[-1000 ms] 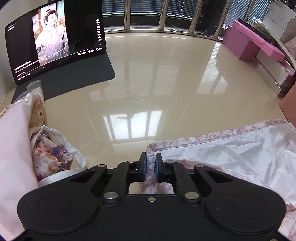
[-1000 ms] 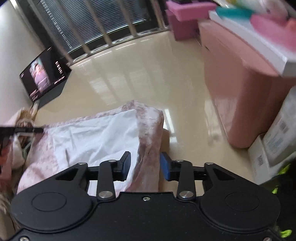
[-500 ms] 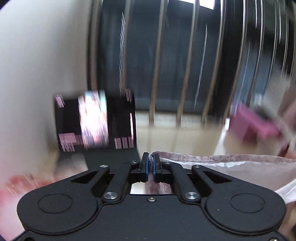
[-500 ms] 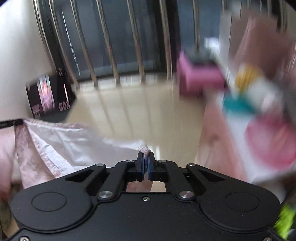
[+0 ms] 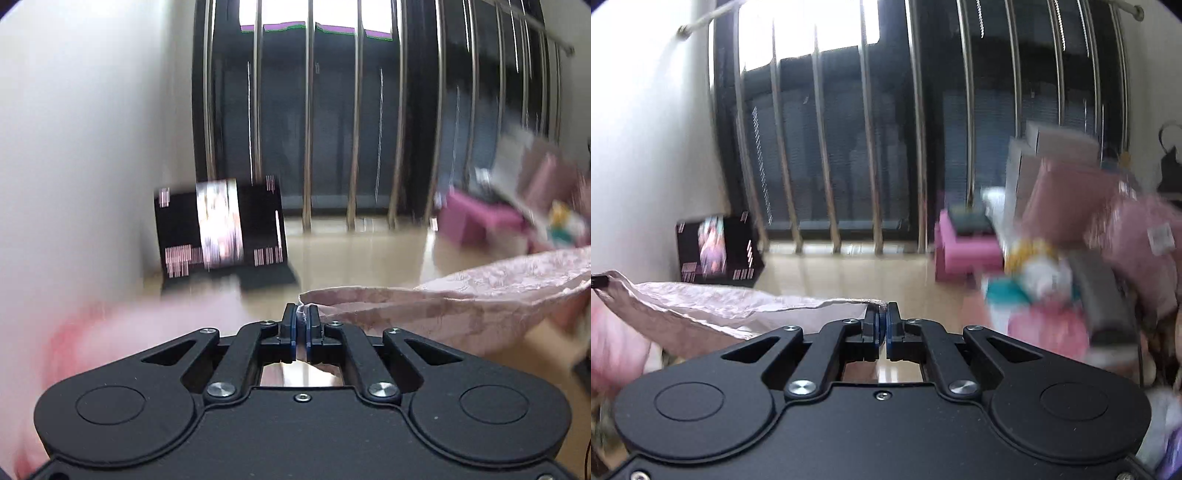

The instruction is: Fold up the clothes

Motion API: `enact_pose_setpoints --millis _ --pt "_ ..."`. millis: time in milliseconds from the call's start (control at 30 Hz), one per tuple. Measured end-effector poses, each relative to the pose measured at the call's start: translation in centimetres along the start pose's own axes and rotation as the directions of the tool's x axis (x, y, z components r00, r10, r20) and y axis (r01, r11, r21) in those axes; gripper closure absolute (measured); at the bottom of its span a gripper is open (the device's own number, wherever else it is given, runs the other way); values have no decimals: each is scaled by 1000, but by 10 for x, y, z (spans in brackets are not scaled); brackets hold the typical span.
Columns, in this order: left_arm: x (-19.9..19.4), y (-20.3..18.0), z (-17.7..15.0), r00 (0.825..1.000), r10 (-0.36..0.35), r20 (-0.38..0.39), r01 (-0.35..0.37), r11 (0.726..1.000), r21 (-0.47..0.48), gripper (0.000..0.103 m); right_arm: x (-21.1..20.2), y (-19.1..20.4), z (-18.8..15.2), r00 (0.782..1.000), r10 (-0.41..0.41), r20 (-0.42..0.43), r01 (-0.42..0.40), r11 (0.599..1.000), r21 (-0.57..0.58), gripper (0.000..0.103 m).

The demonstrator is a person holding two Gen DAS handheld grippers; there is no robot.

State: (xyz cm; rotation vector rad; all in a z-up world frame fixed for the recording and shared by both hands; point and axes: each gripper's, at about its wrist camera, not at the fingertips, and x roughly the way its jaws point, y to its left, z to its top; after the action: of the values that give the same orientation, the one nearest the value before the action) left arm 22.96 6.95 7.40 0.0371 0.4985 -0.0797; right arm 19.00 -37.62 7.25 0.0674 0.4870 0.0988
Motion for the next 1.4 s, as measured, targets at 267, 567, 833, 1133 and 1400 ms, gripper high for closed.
enact_pose_setpoints --millis 267,567,833,1133,1400 --pt "-5 -15 -122 977 -16 -214 26 999 42 96 -13 -7 -130 985 -15 -169 44 985 169 100" --pt "-26 -27 -149 975 72 -212 -15 966 257 67 -24 -11 -174 984 -14 -180 63 960 273 100" --pt "-40 -39 -160 977 86 -195 -7 928 372 66 -26 -8 -183 984 -42 -175 88 961 261 99" --pt "-53 -24 -161 974 88 -209 -24 958 287 66 -29 -11 -194 979 -74 -189 123 956 267 98" --pt "-45 -41 -175 965 156 -210 -58 910 410 66 -25 -8 -200 979 -70 -189 120 956 267 96"
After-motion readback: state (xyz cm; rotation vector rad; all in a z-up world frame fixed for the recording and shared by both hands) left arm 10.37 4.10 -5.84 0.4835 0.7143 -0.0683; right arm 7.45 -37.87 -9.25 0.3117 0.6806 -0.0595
